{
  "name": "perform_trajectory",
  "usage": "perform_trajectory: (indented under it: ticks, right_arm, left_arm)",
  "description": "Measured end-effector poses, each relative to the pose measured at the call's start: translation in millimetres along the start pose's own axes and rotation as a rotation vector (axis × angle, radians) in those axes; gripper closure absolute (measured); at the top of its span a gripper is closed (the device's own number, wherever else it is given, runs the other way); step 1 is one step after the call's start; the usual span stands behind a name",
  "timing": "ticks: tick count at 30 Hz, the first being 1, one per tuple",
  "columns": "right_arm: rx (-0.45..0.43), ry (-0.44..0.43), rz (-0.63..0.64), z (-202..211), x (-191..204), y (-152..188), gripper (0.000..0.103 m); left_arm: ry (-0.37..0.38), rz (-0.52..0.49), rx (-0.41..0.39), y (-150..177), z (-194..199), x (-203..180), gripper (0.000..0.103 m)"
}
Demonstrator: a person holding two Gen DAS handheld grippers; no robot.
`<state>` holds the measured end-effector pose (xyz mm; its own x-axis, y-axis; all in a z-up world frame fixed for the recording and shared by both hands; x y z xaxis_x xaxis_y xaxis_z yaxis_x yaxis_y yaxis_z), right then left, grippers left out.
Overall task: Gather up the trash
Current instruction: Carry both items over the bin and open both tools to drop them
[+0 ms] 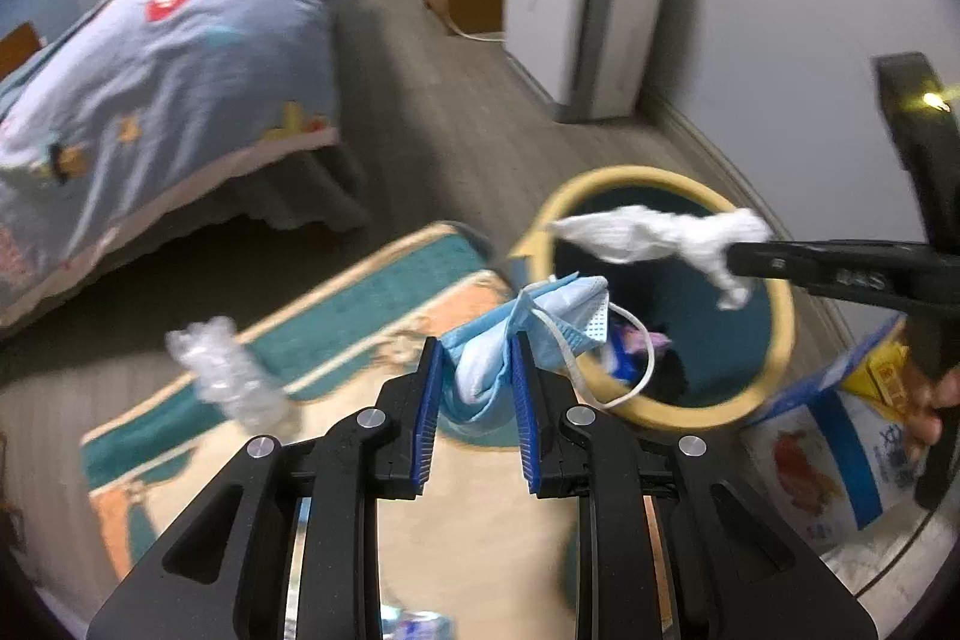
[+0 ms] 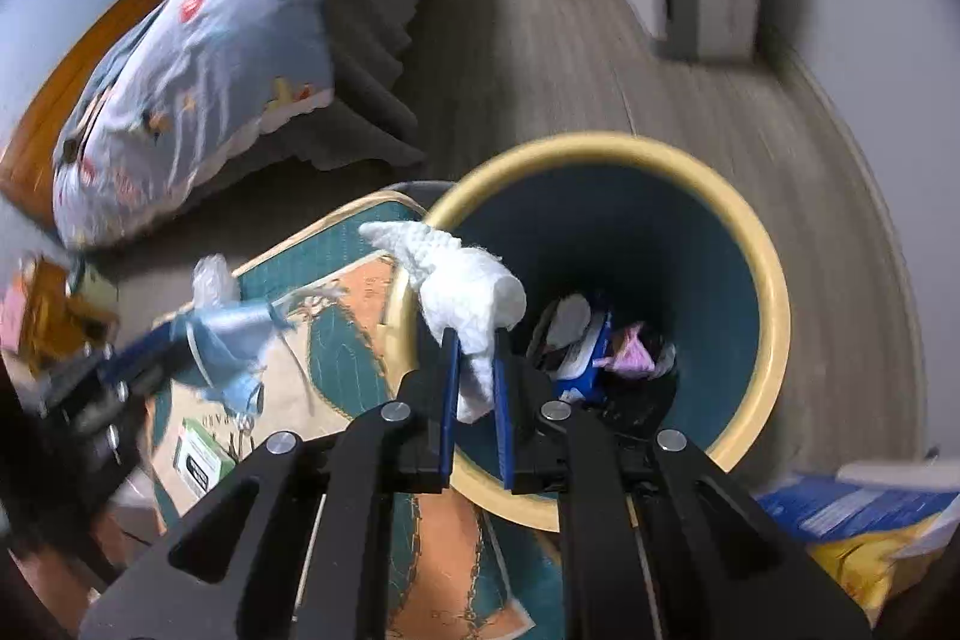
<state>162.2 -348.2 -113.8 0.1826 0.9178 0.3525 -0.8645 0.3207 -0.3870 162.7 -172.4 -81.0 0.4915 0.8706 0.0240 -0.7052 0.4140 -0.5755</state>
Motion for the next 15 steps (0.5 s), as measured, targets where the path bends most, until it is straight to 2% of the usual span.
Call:
perform_trajectory:
  ticks: [7,12,15]
  right_arm:
    - [-0.021,0.082,-0.069,-4,-28,-6,0.093]
    - [-0.064,0.129,-0.139,4,-54,-11,0.093]
    - [-0.061,0.126,-0.163,3,-60,-12,0.093]
  left_arm:
    - [0.059,-0.058,0.041,1,-33,-53,0.08]
    - [0.067,-0.074,-0.005,-7,-40,-77,0.08]
    - [0.071,-0.066,-0.032,-14,-41,-82,0.08]
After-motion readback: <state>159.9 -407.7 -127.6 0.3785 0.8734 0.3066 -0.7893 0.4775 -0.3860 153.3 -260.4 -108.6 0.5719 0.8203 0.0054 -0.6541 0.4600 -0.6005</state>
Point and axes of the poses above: each gripper's, at about its wrist camera, not at the fingertips, and z roughly against the way its jaws point, x to its left, y to its underside, the point moved 4 cm from there along -z, roughly the way its jaws point, and after that the axes turned 2 degrees about -z, right-handed, at the moved point
